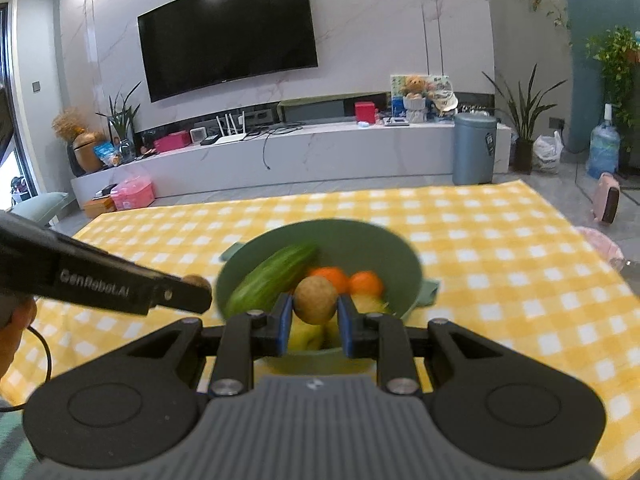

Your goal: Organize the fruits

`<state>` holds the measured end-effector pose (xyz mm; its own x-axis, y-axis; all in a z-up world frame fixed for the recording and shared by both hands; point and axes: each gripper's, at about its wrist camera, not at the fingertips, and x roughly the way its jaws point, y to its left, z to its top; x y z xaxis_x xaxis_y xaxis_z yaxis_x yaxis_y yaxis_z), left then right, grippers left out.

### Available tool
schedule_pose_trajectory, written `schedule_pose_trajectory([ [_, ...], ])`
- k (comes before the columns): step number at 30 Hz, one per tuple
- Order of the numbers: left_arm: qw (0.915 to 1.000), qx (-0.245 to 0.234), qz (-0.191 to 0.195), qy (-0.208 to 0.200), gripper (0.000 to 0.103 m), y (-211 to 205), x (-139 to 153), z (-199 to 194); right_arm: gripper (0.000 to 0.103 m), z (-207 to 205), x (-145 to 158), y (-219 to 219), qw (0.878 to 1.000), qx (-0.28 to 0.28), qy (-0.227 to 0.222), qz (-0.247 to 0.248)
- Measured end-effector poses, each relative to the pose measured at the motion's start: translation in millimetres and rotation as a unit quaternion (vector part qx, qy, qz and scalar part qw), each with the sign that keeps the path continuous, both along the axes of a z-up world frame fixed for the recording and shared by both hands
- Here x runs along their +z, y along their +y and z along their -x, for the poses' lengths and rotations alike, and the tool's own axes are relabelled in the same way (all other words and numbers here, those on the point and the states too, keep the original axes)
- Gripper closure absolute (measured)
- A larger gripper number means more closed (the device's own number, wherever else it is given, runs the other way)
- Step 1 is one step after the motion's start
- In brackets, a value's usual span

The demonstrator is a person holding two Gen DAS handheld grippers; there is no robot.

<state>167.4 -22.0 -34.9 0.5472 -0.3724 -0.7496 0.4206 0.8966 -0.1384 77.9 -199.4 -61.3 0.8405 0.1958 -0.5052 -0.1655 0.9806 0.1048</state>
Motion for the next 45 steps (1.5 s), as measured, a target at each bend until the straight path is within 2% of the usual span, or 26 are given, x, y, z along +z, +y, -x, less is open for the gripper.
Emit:
schedule_pose_trajectory([
  [8,0.9995,-0.022,0.010,0.019,0.077,-32,-8,-29,0.083,-36,-3,-17,0.999,0.027,0.013,0.037],
  [17,0.9974,0.001,0.030,0.066,0.077,-42,-25,-72,0.083,-88,-22,-18,0.993,0.052,0.032,0.104],
  [21,0.9959,0.012,0.034,0.083,0.077,-44,-33,-83,0.083,-107,-31,-20,0.989,0.058,0.054,0.123],
  [31,0.9956,0.022,0.012,0.091,0.077,-47,-42,-88,0.083,-122,-46,-11,0.983,0.077,0.074,0.150],
  [33,0.9958,0.020,0.007,0.090,0.075,-49,-41,-87,0.083,-123,-45,-10,0.982,0.077,0.076,0.152],
  [37,0.9956,0.015,0.008,0.092,0.060,-50,-39,-83,0.082,-126,-43,-9,0.982,0.074,0.081,0.157],
  [41,0.9964,0.012,0.011,0.084,0.052,-48,-32,-74,0.081,-124,-40,-11,0.982,0.067,0.086,0.152],
  [45,0.9977,0.013,0.001,0.067,0.049,-44,-18,-64,0.064,-122,-31,-12,0.984,0.062,0.090,0.144],
])
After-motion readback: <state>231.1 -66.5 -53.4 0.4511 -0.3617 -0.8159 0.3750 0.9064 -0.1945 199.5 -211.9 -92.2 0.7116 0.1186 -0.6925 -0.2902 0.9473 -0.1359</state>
